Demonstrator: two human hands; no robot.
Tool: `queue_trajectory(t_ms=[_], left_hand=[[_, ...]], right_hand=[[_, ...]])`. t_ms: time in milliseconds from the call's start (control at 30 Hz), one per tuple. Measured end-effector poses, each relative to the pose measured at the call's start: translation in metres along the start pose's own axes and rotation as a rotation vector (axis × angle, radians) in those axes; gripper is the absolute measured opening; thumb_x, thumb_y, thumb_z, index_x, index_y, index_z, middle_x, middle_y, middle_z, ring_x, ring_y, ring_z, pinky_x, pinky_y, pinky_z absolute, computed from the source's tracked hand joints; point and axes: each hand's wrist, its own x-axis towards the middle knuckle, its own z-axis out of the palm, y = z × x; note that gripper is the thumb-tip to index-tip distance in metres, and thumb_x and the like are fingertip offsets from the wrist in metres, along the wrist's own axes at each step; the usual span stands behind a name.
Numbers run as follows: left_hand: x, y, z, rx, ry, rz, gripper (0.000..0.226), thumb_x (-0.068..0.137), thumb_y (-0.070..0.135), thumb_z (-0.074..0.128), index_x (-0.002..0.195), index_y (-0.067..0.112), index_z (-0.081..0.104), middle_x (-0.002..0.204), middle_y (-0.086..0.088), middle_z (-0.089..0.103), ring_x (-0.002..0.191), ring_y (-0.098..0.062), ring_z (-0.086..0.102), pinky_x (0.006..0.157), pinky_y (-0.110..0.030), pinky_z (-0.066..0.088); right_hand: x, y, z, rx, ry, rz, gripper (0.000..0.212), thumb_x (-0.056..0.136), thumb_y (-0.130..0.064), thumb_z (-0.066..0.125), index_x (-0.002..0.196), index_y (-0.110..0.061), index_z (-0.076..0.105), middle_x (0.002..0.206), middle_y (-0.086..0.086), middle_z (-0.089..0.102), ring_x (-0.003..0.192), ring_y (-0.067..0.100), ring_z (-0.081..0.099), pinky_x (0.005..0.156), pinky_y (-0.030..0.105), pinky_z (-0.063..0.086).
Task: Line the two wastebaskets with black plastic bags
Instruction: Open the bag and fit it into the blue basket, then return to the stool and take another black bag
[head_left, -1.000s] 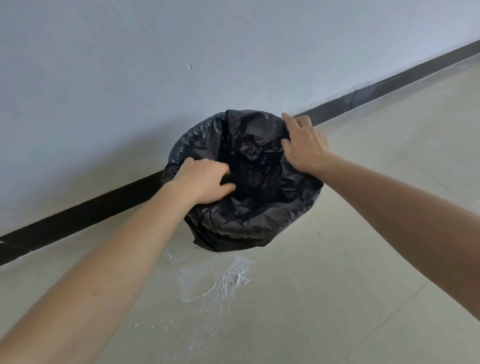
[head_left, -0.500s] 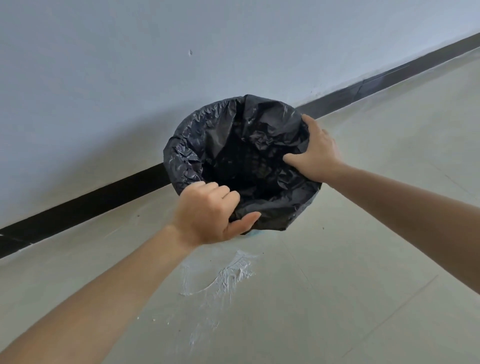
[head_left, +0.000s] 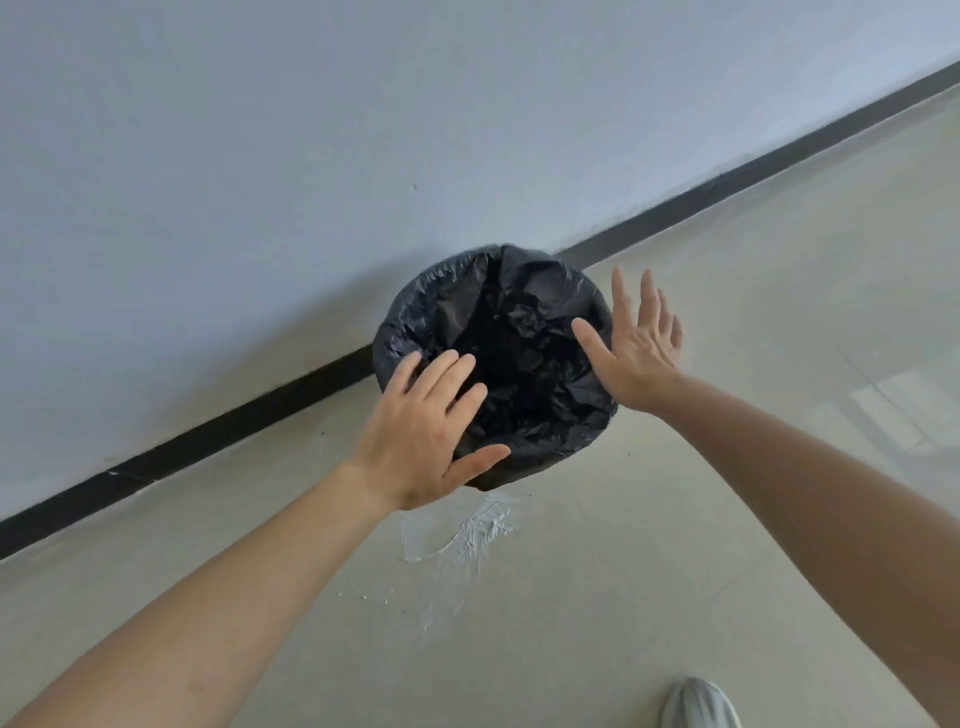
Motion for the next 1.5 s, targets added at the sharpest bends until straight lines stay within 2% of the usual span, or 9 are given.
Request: queue_trajectory(t_ms=[133,333,533,700,833,967,1267,1400,1500], left_hand=[[0.007,-0.037,-0.117,0.061,0.066,-0.080,0.068,0.098,0.059,0.028,0.143,0.010,0.040,0.154,-0.021,0.031,0.142,-0.037,0.029,0.113,-0.059,0.022],[0.025,-0.097,-0.390,0.286,0.068,-0.146,0.067,0.099,0.056,0.021,0.148,0.010,0.032,0.159,-0.021,0.017,0.146,-0.037,0.017,0.114,-0.061,0.017],[0.022,-0.124,-0.735,0.491,0.135,-0.238,0.062,0.100,0.050,0.026,0.144,0.008,0.040,0.156,-0.021,0.025,0.143,-0.036,0.027,0.112,-0.059,0.022],[-0.045,-0.108,-0.902,0.535,0.291,-0.448,0.058,0.101,0.046,0.029,0.143,0.007,0.041,0.152,-0.021,0.035,0.138,-0.037,0.034,0.110,-0.056,0.028],[-0.130,-0.093,-0.962,0.734,0.158,-0.434,0.058,0.101,0.046,0.029,0.147,0.011,0.036,0.154,-0.021,0.032,0.140,-0.035,0.034,0.112,-0.055,0.027],[-0.251,-0.078,-0.994,0.780,0.170,-0.638,0.057,0.101,0.046,0.031,0.147,0.011,0.037,0.153,-0.020,0.035,0.139,-0.035,0.036,0.111,-0.054,0.028],[-0.648,-0.005,-1.016,0.768,0.028,-1.327,0.058,0.099,0.045,0.028,0.141,0.009,0.045,0.151,-0.021,0.036,0.138,-0.036,0.037,0.109,-0.055,0.031],[-0.782,0.035,-1.004,0.705,0.007,-1.673,0.064,0.098,0.050,0.015,0.145,0.013,0.039,0.155,-0.016,0.032,0.142,-0.032,0.031,0.115,-0.056,0.020],[-0.856,0.041,-0.997,0.746,0.063,-1.815,0.059,0.099,0.047,0.022,0.140,0.012,0.046,0.150,-0.017,0.041,0.137,-0.033,0.039,0.113,-0.060,0.022]], right_hand=[[-0.020,-0.044,-0.106,-0.147,0.156,-0.161,0.075,0.094,-0.068,0.019,0.154,-0.031,-0.006,0.163,0.012,-0.009,0.150,0.033,-0.003,0.118,0.052,0.002],[-0.052,-0.164,-0.358,-0.386,0.309,-0.509,0.073,0.098,-0.054,0.036,0.157,-0.020,0.011,0.163,0.017,-0.004,0.150,0.036,0.000,0.121,0.052,0.004],[-0.105,-0.320,-0.630,-0.380,0.497,-0.796,0.067,0.098,-0.049,0.042,0.154,-0.014,0.027,0.162,0.021,0.011,0.148,0.039,0.013,0.120,0.053,0.013],[-0.152,-0.442,-0.740,-0.319,0.544,-0.998,0.066,0.100,-0.049,0.038,0.153,-0.012,0.027,0.161,0.022,0.011,0.148,0.039,0.013,0.119,0.052,0.014],[-0.207,-0.529,-0.757,-0.305,0.586,-1.202,0.066,0.099,-0.049,0.038,0.153,-0.012,0.029,0.161,0.022,0.012,0.148,0.039,0.015,0.119,0.053,0.016],[-0.291,-0.628,-0.728,-0.220,0.575,-1.327,0.067,0.100,-0.052,0.032,0.154,-0.013,0.024,0.162,0.021,0.010,0.149,0.038,0.012,0.120,0.051,0.013],[-0.606,-0.896,-0.555,-0.033,0.424,-1.742,0.068,0.101,-0.055,0.026,0.155,-0.015,0.019,0.162,0.020,0.010,0.148,0.037,0.014,0.120,0.051,0.014],[-0.752,-0.971,-0.480,-0.030,0.313,-1.963,0.068,0.100,-0.057,0.022,0.156,-0.018,0.016,0.163,0.017,0.007,0.149,0.034,0.012,0.120,0.049,0.013],[-0.830,-1.014,-0.434,-0.009,0.241,-2.121,0.066,0.099,-0.053,0.029,0.154,-0.015,0.026,0.161,0.020,0.016,0.147,0.036,0.020,0.118,0.051,0.019]])
